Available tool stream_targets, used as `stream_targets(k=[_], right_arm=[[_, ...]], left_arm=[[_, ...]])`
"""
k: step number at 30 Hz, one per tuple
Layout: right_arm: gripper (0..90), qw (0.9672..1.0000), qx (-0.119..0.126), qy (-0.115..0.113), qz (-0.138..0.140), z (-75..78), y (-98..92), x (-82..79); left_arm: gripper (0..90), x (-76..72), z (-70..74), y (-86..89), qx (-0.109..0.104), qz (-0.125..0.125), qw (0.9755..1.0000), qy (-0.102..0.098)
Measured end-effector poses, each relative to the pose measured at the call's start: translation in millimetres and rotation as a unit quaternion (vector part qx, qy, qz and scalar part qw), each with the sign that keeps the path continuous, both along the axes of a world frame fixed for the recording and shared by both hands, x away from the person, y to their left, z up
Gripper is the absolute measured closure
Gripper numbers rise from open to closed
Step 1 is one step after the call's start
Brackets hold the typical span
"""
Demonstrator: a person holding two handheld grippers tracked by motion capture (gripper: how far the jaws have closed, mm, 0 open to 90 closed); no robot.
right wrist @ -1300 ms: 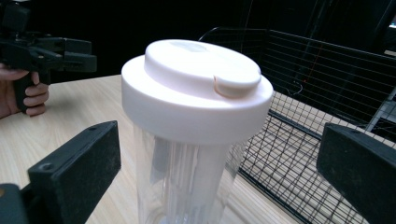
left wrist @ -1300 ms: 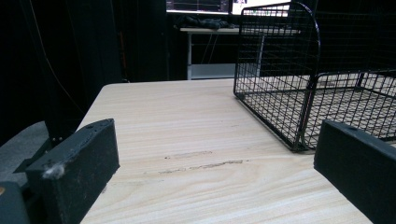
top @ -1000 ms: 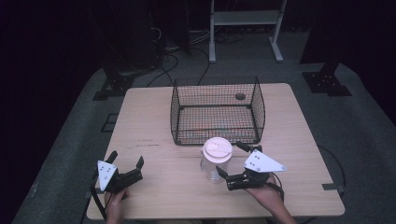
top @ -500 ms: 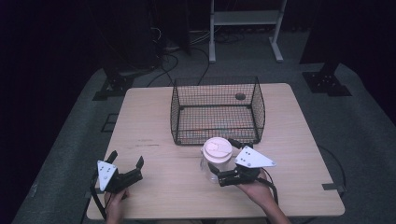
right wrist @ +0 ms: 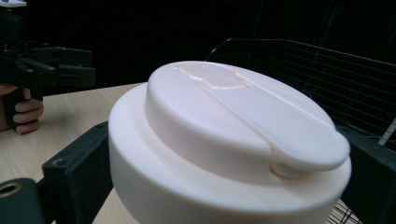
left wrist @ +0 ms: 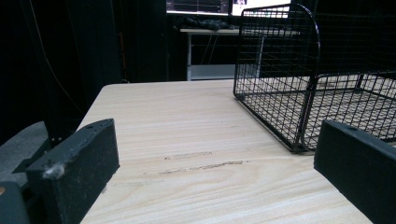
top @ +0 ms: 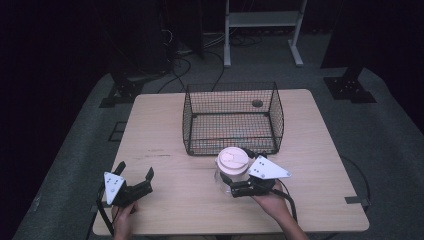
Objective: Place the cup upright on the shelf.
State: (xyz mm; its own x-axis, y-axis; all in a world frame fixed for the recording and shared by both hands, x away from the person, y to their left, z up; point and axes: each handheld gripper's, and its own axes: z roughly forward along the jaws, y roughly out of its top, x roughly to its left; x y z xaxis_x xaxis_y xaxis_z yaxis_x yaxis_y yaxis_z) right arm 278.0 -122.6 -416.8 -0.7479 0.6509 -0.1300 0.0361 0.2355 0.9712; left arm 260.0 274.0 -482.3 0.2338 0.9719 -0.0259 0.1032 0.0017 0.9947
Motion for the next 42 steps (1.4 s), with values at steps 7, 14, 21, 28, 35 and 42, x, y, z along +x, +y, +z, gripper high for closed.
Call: stream_targets(k=[7,14,21,28,35,42], right_arm=[[4.0,1.0,0.0,0.0,-0.004,0.4,0.3,-1.2],[4.2,0.9998,-0.016,-0.003,-0.013,3.5,1.9,-4.6],[4.3,0.9998,-0.012,-0.007,-0.015,14.1,-3.1,-4.6],[4.3,0.9996,-0.017,-0.018,-0.016,30.9,-5.9,-2.7],[4.3,0.9997,-0.008,-0.018,-0.014,48.7,-8.9,2.9],[4.3,0.9998,-0.003,-0.015,-0.013,64.7,-10.8,10.6]], left_arm=[[0.0,0.0,0.0,0.2,-0.001,-0.001,1.0,0.0],[0.0,0.0,0.0,0.2,-0.001,0.0,1.0,0.0],[0.0,-0.2,0.0,0.0,0.001,0.001,1.0,-0.001],[0.0,-0.2,0.0,-0.1,0.001,0.0,1.0,-0.001],[0.0,-0.4,0.0,-0.3,0.001,0.0,1.0,0.0],[0.0,-0.2,0.0,-0.2,0.001,0.0,1.0,0.0]])
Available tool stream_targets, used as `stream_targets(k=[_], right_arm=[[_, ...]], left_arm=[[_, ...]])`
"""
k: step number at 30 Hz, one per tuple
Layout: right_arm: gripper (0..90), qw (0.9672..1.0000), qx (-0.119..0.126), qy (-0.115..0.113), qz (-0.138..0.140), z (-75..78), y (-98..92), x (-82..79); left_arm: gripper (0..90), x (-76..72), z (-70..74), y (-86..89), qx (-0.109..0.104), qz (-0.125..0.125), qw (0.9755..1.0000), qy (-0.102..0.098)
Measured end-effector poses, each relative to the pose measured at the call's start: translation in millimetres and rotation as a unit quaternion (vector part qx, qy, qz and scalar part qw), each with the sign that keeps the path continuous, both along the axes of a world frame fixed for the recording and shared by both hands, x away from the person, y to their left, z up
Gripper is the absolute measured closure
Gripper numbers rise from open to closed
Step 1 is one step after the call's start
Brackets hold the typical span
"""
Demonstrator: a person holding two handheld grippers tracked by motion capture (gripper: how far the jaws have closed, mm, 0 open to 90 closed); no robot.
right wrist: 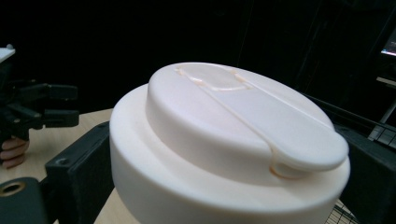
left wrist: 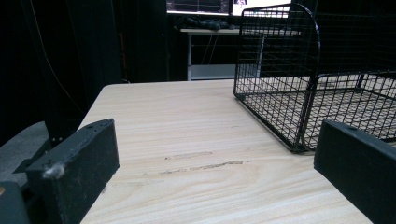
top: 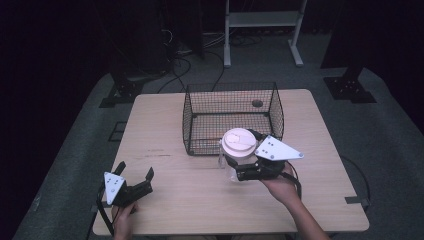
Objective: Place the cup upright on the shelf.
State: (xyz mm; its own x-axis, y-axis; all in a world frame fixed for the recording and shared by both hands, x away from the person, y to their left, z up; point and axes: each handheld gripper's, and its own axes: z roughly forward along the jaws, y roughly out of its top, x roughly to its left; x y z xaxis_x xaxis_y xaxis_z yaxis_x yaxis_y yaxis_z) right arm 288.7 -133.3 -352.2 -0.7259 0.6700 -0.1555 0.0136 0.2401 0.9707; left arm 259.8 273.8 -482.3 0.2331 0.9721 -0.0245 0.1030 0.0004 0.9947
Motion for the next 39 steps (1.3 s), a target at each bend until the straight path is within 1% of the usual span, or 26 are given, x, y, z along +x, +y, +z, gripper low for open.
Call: stream_targets(k=[2,3,7,8,9,10,15,16,17,18,21,26,29,30,32,33,34,35,39], right_arm=[[4.3,1.0,0.002,0.001,-0.001,1.6,-0.2,1.0],[4.3,1.0,0.004,0.002,-0.003,6.5,-0.4,3.9],[4.3,1.0,0.006,0.001,-0.002,12.3,0.8,6.7],[4.3,1.0,0.006,0.002,-0.002,16.2,2.2,8.7],[4.3,1.0,0.006,0.002,-0.002,16.2,2.2,8.7],[4.3,1.0,0.005,0.0,-0.002,19.8,3.2,10.2],[4.3,1.0,0.004,-0.004,-0.002,26.7,3.8,12.6],[4.3,1.0,0.005,-0.006,-0.002,31.2,4.0,14.6],[4.3,1.0,0.005,-0.006,-0.002,31.2,4.0,14.6],[4.3,0.9999,0.004,-0.009,-0.004,35.7,4.4,16.4],[4.3,0.9999,0.005,-0.009,-0.004,42.5,5.1,19.7],[4.3,0.9998,0.005,-0.016,-0.007,55.3,6.6,27.1],[4.3,0.9997,0.005,-0.019,-0.011,59.6,7.2,30.7],[4.3,0.9998,0.009,-0.018,-0.01,63.3,7.6,35.5],[4.3,0.9998,0.009,-0.017,-0.011,64.3,7.9,36.9],[4.4,0.9996,0.013,-0.017,-0.017,66.3,8.3,40.6],[4.4,0.9996,0.016,-0.015,-0.016,67.1,8.3,42.5],[4.4,0.9996,0.016,-0.015,-0.016,67.1,8.3,42.5],[4.3,0.9994,0.013,-0.019,-0.027,70.2,10.3,52.1]], left_arm=[[0.0,0.0,0.0,0.1,0.0,-0.001,1.0,0.0],[0.0,0.1,0.0,0.1,-0.001,0.0,1.0,0.0],[0.0,0.3,0.0,0.1,-0.002,0.0,1.0,0.001],[0.0,0.2,0.1,0.2,0.001,0.0,1.0,0.0],[0.0,0.2,0.1,0.2,0.001,0.0,1.0,0.0],[0.0,0.3,0.0,0.3,-0.002,-0.001,1.0,0.0],[0.0,0.3,0.0,0.3,-0.002,0.0,1.0,0.0],[0.0,0.2,0.0,0.3,-0.001,-0.001,1.0,0.001],[0.0,0.2,0.0,0.3,-0.001,-0.001,1.0,0.001],[0.0,0.2,0.0,0.4,-0.002,0.0,1.0,0.0],[0.0,0.2,0.0,0.6,-0.002,0.0,1.0,0.0],[0.0,0.2,0.0,0.6,-0.004,0.0,1.0,0.0],[0.0,0.1,0.0,0.7,-0.004,-0.001,1.0,0.0],[0.0,0.1,0.0,0.8,-0.005,-0.001,1.0,-0.001],[0.0,0.2,0.0,1.0,-0.005,-0.001,1.0,0.0],[0.0,0.1,0.0,1.0,-0.006,-0.001,1.0,0.0],[0.0,0.1,0.0,0.9,-0.005,-0.001,1.0,0.0],[0.0,0.1,0.0,0.9,-0.005,-0.001,1.0,0.0],[0.0,0.0,-0.1,0.8,-0.005,-0.002,1.0,-0.001]])
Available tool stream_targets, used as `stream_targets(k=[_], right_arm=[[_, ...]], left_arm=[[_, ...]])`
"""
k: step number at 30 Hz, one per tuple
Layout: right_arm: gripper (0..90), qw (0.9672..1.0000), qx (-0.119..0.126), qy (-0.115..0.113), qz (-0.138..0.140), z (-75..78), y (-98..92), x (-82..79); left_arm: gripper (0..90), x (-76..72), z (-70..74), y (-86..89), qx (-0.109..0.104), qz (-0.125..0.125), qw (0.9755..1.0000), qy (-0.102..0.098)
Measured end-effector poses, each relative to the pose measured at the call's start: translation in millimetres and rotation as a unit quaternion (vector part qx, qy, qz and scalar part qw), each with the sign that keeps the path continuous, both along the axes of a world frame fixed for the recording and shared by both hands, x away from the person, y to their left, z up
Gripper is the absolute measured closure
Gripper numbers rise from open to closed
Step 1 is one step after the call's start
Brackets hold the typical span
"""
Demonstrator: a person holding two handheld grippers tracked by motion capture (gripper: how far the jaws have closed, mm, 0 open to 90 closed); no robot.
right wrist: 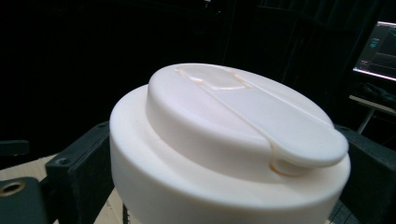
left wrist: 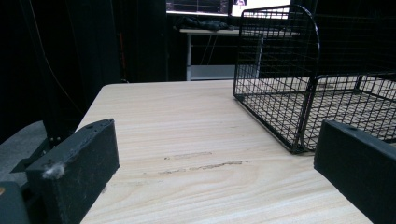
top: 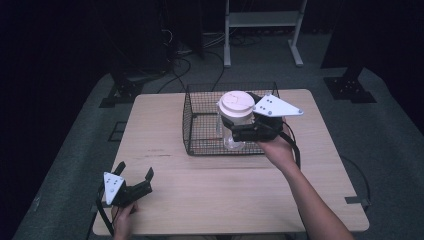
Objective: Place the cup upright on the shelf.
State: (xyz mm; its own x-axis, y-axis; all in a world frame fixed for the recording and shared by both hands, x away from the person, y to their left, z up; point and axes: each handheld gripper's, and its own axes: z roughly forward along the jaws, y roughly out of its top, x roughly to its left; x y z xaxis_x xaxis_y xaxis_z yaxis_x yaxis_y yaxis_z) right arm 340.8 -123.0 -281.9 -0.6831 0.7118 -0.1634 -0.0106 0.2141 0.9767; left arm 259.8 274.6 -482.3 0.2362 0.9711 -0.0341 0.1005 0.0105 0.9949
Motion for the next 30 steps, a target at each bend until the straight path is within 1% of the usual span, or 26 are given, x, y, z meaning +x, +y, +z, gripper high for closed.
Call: stream_targets(k=[3,4,5,6,7,9,10,17,19,29,30], right_arm=[[4.4,1.0,-0.004,0.0,-0.008,1.1,1.2,7.0],[4.4,1.0,-0.004,0.0,-0.008,1.1,1.2,7.0],[4.4,0.9999,-0.005,0.001,-0.012,1.7,1.6,12.2],[4.4,0.9999,-0.005,0.001,-0.012,1.7,1.6,12.2],[4.4,0.9999,-0.003,0.001,-0.016,2.2,2.1,17.8],[4.4,0.9999,-0.003,0.002,-0.017,2.5,2.4,19.7],[4.4,0.9997,-0.003,0.003,-0.023,3.1,3.2,25.6],[4.4,0.9994,0.0,0.006,-0.033,4.3,4.4,42.3],[4.4,0.9993,-0.003,0.01,-0.036,3.8,4.8,47.7],[4.4,0.9985,-0.005,0.016,-0.051,-4.6,7.0,69.0],[4.4,0.9985,-0.005,0.016,-0.051,-4.6,7.0,69.0]], left_arm=[[0.0,0.0,0.0,-0.3,0.001,0.001,1.0,0.0],[0.0,0.0,0.0,-0.3,0.001,0.001,1.0,0.0],[0.0,-0.1,0.0,-0.3,0.001,0.001,1.0,0.0],[0.0,-0.1,0.0,-0.3,0.001,0.001,1.0,0.0],[0.0,0.0,0.0,-0.1,0.001,0.001,1.0,0.0],[0.0,0.0,0.0,-0.1,0.0,0.001,1.0,0.0],[0.0,-0.1,0.0,0.0,0.0,0.001,1.0,0.0],[0.0,-0.1,0.0,0.2,-0.001,0.0,1.0,0.0],[0.0,0.0,0.0,0.2,-0.002,0.0,1.0,0.0],[0.0,0.1,-0.1,0.4,-0.003,0.0,1.0,0.0],[0.0,0.1,-0.1,0.4,-0.003,0.0,1.0,0.0]])
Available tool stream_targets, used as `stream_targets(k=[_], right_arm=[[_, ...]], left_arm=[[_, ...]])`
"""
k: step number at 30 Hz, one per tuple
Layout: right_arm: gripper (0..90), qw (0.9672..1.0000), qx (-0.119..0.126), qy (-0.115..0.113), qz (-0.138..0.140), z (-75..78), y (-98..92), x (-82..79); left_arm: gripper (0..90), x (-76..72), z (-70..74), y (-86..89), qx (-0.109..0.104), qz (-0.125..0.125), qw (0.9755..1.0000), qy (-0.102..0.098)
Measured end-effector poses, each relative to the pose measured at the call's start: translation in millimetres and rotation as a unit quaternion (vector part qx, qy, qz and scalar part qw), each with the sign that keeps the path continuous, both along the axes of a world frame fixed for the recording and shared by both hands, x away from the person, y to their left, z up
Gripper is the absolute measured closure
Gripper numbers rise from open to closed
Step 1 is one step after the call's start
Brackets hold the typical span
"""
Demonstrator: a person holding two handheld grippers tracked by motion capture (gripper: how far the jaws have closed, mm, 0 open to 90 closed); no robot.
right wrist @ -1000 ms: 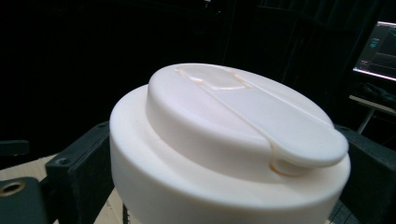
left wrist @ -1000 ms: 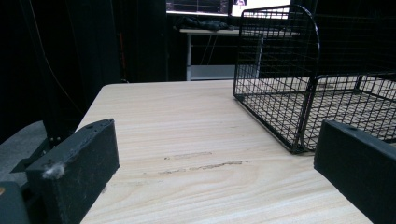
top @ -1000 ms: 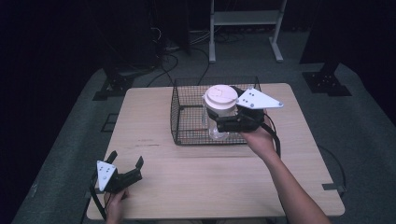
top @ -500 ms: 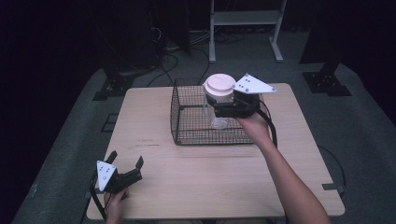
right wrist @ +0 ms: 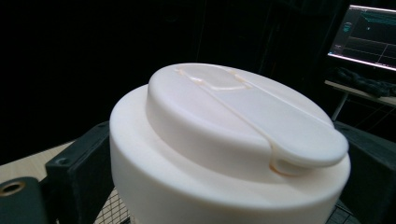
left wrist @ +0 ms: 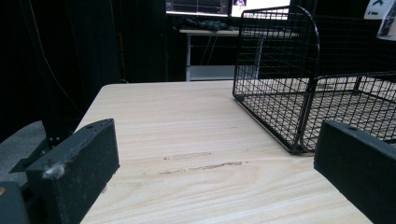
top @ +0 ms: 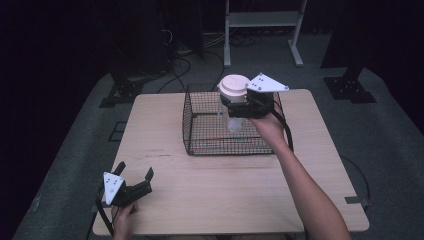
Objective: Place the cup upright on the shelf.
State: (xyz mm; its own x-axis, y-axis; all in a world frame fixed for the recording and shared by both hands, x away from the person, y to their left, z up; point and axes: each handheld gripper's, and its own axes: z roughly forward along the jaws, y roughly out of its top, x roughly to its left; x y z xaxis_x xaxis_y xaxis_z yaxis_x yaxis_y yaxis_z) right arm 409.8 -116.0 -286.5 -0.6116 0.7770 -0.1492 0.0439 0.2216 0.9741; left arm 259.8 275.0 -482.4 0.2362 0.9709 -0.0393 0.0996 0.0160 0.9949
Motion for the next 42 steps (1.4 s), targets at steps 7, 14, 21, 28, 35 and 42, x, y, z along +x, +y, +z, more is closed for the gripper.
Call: stream_targets(k=[7,14,21,28,35,42], right_arm=[[4.4,1.0,-0.003,0.001,-0.007,-6.2,4.0,13.3],[4.4,1.0,-0.003,0.003,-0.009,-13.5,6.5,23.8],[4.4,0.9999,-0.008,0.007,-0.012,-20.3,9.4,31.1],[4.4,0.9997,-0.007,0.014,-0.016,-28.8,10.6,40.9],[4.3,0.9996,-0.01,0.019,-0.021,-37.0,12.2,49.1],[4.4,0.9995,-0.015,0.02,-0.021,-42.9,15.8,54.0]], left_arm=[[0.0,0.0,0.0,0.2,0.0,0.001,1.0,-0.001],[0.0,0.1,0.2,0.5,0.0,0.001,1.0,0.002],[0.0,0.1,0.1,0.4,0.0,0.001,1.0,0.0],[0.0,0.1,0.1,0.6,0.0,0.001,1.0,0.0],[0.0,0.1,0.2,1.1,-0.001,0.001,1.0,0.0],[0.0,0.1,0.2,1.0,0.0,0.001,1.0,0.0]])
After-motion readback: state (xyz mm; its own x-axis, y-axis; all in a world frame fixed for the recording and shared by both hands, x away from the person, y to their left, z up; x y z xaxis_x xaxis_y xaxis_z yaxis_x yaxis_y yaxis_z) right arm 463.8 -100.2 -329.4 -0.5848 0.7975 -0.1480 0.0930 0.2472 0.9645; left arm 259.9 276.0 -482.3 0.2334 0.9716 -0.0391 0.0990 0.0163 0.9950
